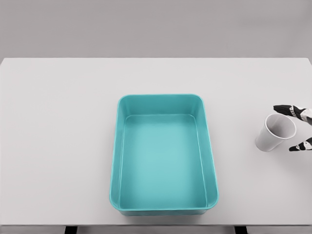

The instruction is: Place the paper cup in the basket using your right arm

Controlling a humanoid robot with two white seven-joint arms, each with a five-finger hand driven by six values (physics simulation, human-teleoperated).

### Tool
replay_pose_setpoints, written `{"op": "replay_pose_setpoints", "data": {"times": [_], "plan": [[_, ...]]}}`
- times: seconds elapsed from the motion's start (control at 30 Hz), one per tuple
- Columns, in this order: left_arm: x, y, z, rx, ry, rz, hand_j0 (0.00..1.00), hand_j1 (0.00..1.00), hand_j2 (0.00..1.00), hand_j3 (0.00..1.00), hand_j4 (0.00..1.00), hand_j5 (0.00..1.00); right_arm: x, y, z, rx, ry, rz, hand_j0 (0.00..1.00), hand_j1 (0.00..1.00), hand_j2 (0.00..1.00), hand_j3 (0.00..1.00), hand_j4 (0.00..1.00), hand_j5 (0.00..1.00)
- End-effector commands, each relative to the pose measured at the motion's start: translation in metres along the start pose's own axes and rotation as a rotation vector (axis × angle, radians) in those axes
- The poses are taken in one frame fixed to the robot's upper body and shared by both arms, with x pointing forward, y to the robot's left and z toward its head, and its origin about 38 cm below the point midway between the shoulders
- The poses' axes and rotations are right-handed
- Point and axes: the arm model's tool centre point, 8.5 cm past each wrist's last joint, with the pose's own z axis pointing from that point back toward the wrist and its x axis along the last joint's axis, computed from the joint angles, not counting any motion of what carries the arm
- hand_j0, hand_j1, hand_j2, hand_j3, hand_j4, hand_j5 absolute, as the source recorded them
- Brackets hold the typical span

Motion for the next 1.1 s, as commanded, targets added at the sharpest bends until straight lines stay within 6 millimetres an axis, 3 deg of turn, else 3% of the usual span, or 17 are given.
{"op": "replay_pose_setpoints", "data": {"times": [0.0, 1.07], "plan": [[0.0, 0.0, 0.0, 0.0, 0.0, 0.0, 1.0, 1.0, 1.0, 1.0, 1.0, 1.0, 0.0, 0.0, 0.0, -0.003, -0.001, -0.007, 1.0, 1.0, 1.0, 1.0, 1.0, 1.0], [0.0, 0.0, 0.0, 0.0, 0.0, -0.001, 1.0, 1.0, 1.0, 1.0, 1.0, 1.0, 0.006, 0.003, -0.01, 0.002, -0.036, -0.008, 1.0, 1.0, 1.0, 1.0, 1.0, 1.0]]}}
